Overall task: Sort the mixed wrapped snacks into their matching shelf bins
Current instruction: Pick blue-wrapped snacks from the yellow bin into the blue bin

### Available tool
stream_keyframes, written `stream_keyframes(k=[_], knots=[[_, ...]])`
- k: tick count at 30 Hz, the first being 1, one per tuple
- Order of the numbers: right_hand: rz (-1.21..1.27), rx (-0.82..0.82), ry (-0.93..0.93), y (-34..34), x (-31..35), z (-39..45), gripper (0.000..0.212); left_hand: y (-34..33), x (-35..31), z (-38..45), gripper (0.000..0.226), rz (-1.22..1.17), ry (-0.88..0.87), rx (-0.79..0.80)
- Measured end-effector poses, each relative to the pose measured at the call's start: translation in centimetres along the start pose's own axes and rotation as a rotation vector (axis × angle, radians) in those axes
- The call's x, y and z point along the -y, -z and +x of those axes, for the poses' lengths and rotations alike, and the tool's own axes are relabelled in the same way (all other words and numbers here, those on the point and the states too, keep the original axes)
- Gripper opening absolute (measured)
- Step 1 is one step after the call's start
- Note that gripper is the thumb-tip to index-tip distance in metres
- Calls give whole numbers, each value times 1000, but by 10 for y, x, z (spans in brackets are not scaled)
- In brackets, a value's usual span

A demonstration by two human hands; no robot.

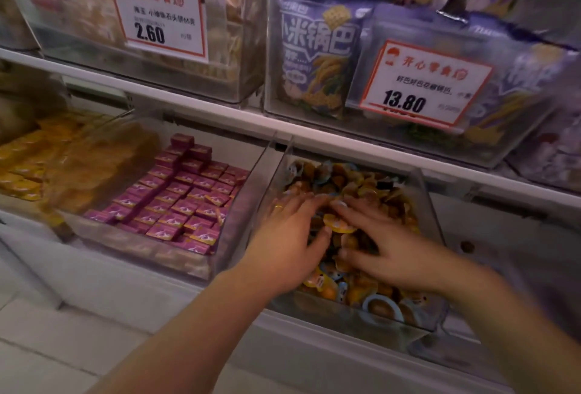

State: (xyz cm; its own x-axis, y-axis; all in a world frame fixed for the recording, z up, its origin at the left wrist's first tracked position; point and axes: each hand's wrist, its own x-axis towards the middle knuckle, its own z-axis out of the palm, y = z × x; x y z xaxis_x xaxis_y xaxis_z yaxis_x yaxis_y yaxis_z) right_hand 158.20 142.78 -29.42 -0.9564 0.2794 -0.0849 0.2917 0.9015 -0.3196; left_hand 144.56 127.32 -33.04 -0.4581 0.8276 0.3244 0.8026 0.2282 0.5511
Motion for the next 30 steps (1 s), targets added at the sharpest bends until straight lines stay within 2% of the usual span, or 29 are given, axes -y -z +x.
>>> stream_keyframes(k=[2, 4, 9, 12, 16, 21, 23, 26, 28, 30], knots=[[28, -129, -60, -1, 0, -16, 70, -5, 3, -1, 48, 147, -29, 74], [-25, -247, -93, -8, 4, -27, 57, -6, 4, -1, 42, 151, -23, 47], [-105, -302, -107, -23, 10, -37, 47, -5, 4, 0, 30, 32, 7, -114], [-66, -324, -152, -20, 11, -32, 46, -9, 4, 3, 36, 114, 53, -87], [-83, -377, -235, -15, 13, -21, 43, -15, 8, 8, 42, 250, 7, -1], [-63, -399, -346, -8, 10, -10, 29, -9, 13, 14, 40, 139, -17, 6], [36, -487, -337, -6, 10, -9, 22, -8, 11, 14, 37, 13, 2, -71], [200, -678, -327, 3, 9, -12, 12, -8, 5, 21, 30, -208, 128, -272], [168, -731, -290, 8, 6, -17, 10, -9, 2, 28, 29, -188, 116, -332], [24, -691, -224, 12, 0, -25, 11, -14, -3, 31, 30, -105, 57, -250]])
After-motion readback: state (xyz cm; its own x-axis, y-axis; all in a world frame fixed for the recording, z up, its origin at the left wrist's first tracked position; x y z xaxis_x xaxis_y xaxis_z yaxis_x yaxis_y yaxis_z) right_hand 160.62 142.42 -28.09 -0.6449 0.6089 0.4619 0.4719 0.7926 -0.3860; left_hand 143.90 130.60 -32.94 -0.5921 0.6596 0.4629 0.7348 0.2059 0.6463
